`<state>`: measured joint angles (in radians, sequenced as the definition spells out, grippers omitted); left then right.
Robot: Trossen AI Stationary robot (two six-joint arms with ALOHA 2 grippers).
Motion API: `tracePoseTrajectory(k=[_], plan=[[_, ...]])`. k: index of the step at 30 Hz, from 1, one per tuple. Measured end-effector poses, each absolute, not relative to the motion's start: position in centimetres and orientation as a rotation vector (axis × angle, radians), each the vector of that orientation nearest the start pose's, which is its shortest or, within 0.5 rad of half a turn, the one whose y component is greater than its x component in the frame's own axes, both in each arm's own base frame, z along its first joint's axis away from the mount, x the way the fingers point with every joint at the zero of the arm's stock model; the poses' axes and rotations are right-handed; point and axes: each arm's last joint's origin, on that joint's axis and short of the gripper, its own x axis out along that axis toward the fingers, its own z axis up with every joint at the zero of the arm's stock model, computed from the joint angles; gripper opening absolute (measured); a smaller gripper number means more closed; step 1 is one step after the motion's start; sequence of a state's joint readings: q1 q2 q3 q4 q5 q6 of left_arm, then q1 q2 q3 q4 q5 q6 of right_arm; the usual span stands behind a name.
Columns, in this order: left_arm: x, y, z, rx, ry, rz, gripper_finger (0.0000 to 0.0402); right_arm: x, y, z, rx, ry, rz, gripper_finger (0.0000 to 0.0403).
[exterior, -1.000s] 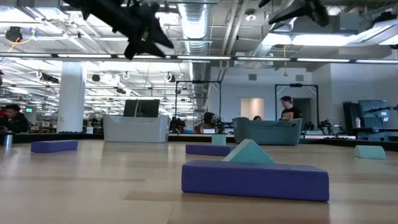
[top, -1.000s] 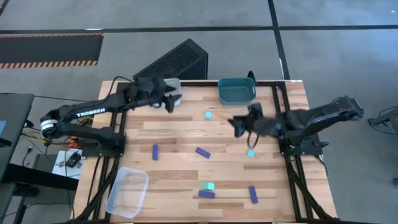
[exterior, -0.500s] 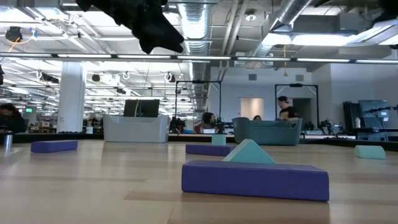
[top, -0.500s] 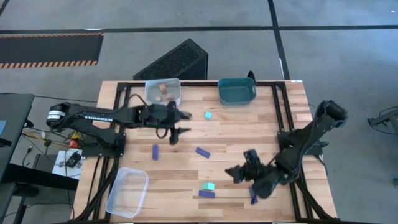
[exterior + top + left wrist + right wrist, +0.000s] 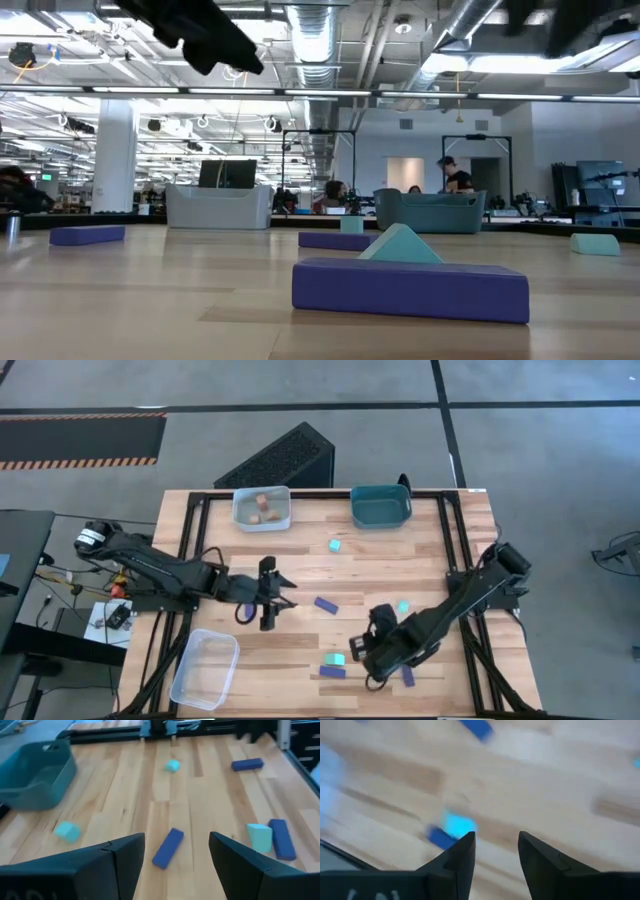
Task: Sort & place blocks by color
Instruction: Put the top left blue block into the blue bin
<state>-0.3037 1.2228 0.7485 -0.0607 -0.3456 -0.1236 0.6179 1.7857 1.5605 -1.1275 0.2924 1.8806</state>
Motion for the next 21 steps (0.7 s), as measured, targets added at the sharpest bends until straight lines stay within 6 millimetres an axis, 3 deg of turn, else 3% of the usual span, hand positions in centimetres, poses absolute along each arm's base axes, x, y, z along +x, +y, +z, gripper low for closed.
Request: tracePoseTrajectory(k=[8,16,21], plan=[[24.7,-7.8,24.8,0.06,0.428,0.063,0.0212,29.7,22.7,25.8,0.976,1.107,-0.847,0.0171],[24.0,-5.5,26.6,0.076,0.371,0.083,0.0212,26.5,26.3,24.0,0.977,1.149,-0.965,0.0172],[21.9,-3.7,29.1,0.036,0.278,0.087,0.0212,25.0,26.2,23.8,0.894,1.149,-1.062,0.0172]])
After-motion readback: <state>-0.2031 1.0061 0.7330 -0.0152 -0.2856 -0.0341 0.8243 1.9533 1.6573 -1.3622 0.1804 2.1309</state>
